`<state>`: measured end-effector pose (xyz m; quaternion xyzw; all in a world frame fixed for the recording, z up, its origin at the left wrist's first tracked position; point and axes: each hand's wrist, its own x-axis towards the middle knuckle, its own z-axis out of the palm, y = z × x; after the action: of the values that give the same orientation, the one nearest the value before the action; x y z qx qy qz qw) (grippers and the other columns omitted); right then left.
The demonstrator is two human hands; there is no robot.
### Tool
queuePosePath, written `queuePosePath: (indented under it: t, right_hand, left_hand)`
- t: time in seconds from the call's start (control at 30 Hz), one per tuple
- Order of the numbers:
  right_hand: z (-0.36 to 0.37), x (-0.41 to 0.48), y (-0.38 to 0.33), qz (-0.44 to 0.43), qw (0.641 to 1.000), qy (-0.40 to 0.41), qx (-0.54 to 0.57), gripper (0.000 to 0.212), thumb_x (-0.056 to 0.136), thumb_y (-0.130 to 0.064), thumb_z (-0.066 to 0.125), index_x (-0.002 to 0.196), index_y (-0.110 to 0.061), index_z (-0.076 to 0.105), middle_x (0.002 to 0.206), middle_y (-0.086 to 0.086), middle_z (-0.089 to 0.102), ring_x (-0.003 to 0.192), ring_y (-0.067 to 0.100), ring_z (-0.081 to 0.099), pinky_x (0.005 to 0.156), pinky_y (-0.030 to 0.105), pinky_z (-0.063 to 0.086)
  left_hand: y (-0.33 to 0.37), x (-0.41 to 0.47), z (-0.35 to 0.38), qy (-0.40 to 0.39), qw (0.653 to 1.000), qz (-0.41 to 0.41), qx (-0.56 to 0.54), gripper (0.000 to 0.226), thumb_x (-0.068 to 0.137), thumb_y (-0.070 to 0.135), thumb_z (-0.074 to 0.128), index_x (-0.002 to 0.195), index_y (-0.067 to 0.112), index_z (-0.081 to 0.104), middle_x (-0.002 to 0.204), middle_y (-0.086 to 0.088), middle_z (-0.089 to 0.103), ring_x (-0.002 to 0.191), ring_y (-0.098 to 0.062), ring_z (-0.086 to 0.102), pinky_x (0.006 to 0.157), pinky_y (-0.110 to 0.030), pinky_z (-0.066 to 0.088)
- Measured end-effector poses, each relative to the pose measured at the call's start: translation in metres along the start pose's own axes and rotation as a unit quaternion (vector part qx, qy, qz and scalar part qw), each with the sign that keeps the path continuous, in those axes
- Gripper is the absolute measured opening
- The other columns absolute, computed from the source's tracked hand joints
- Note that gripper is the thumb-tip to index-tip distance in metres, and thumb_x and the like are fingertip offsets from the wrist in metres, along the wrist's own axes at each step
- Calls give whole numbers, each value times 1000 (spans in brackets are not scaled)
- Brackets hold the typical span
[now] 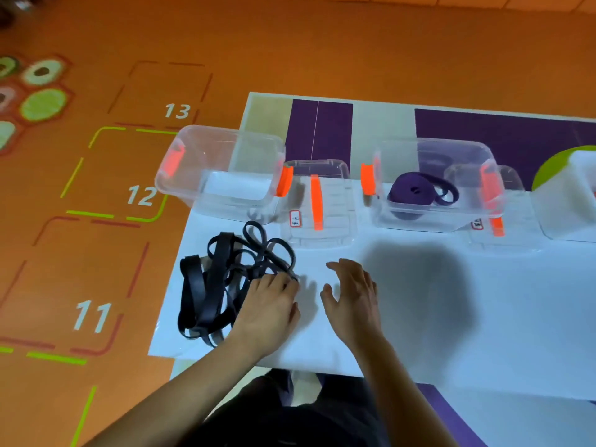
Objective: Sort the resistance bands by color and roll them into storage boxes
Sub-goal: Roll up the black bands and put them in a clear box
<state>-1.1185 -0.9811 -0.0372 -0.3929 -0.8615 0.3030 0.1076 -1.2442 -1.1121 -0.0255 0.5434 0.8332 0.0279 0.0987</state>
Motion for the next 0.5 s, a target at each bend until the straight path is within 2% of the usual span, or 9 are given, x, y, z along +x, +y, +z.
queuePosePath:
  t: [0.13, 0.23, 0.33, 0.4, 0.5]
  right_hand:
    - [28, -26, -18, 4, 997, -70, -14, 40, 86, -18, 69, 126, -18, 65, 132, 6, 61, 120, 31, 59, 102, 44, 44]
    - [36, -28, -26, 7, 991, -128, -32, 41, 91, -21, 66, 132, -19, 62, 134, 3, 58, 120, 28, 57, 103, 40, 40]
    - [44, -15, -34, 7, 984, -172, -42, 45, 94, -27, 63, 139, -22, 56, 136, 2, 54, 124, 26, 53, 105, 37, 38]
    - [54, -1, -40, 16, 980, -196, -45, 54, 93, -34, 64, 144, -24, 48, 139, 3, 50, 130, 27, 47, 108, 38, 36]
    - [69, 25, -51, 62, 971, -228, -34, 84, 88, -50, 69, 156, -29, 26, 155, 6, 32, 145, 30, 29, 118, 45, 26]
  left_hand:
    - [-35, -39, 10, 12, 999, -46, 1, 35, 80, 28, 53, 110, 21, 69, 108, -2, 64, 93, -29, 64, 79, -40, 53]
    - [-56, -59, 19, 11, 994, -113, -2, 49, 75, 18, 73, 123, 19, 64, 125, -9, 61, 110, -37, 61, 86, -48, 53]
    - [-74, -68, 24, -18, 983, -185, 12, 66, 75, 17, 79, 138, 17, 59, 144, -19, 53, 126, -46, 54, 96, -56, 51]
    - [-84, -72, 32, -64, 973, -222, 20, 70, 76, 22, 78, 142, 21, 56, 152, -21, 46, 132, -49, 49, 98, -59, 48]
    - [-93, -79, 46, -114, 963, -243, 6, 66, 83, 31, 72, 145, 29, 50, 162, -17, 32, 140, -47, 41, 104, -59, 45]
